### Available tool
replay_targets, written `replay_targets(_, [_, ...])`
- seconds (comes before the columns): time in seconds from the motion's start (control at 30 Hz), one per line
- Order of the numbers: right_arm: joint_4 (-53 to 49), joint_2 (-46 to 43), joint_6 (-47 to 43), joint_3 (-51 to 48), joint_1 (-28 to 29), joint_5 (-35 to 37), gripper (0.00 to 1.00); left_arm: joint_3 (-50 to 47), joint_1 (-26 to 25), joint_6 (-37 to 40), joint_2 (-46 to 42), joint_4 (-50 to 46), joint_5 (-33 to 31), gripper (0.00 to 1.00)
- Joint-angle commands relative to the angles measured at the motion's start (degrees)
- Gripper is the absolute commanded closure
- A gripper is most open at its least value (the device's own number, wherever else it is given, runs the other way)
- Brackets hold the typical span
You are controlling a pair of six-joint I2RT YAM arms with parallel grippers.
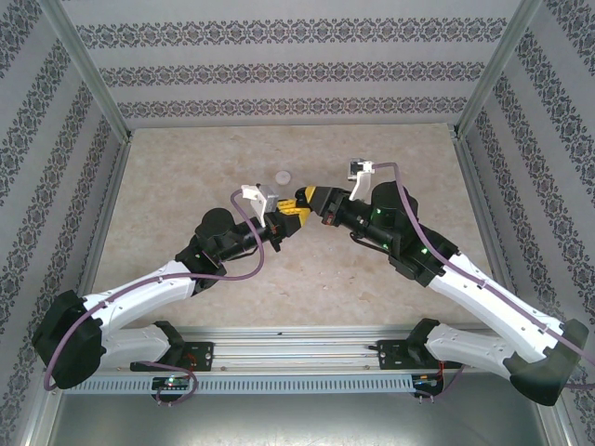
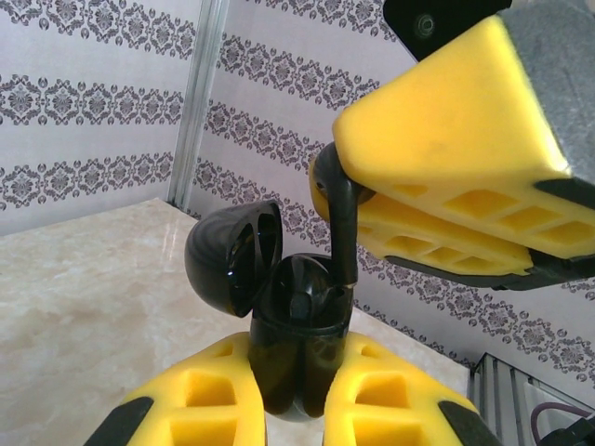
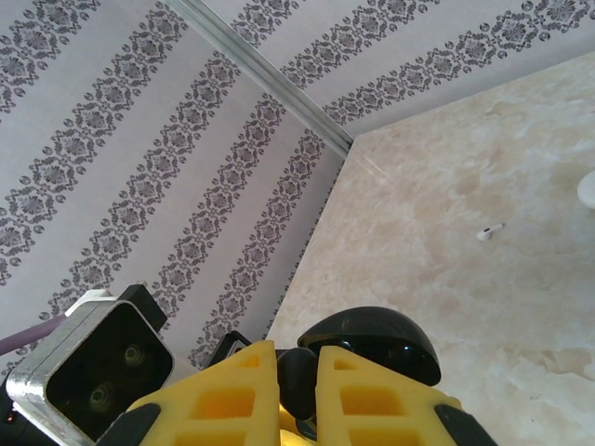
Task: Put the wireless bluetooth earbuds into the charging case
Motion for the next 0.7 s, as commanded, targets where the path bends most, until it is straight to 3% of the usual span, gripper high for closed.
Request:
replay_targets(0.0, [1.5,0.2,0.1,-1.2,0.8,2.2,0.88,0.9,-1.0,1.0,-0.7,2.0,-0.5,1.0])
replay_targets(0.67, [-0.2,-1.1,-0.5,-3.1,2.0,4.9,0.88,0.5,-1.0,0.6,-1.6,3.1,-1.5,1.0])
